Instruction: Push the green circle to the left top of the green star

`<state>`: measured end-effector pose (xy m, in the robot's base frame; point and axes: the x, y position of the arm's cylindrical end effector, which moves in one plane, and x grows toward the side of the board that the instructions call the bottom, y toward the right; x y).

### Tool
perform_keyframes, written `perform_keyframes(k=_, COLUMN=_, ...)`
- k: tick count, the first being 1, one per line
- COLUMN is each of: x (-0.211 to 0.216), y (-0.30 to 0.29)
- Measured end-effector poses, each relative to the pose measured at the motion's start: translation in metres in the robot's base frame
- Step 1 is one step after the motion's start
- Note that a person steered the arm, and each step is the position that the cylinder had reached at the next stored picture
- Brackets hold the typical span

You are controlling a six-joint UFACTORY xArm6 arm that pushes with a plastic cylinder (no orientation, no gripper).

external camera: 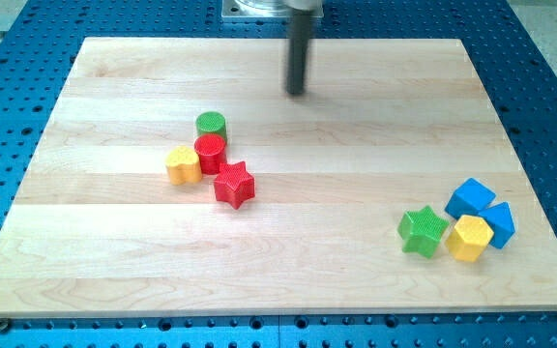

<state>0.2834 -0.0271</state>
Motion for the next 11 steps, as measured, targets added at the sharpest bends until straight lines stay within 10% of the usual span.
perform_keyframes(k=1, x=0.026, y=-0.125)
perform_keyframes(k=2, x=0.074, y=-0.126)
perform_keyframes(k=6, x=0.155, y=0.081)
perform_keyframes(k=11, x=0.19, y=0.042)
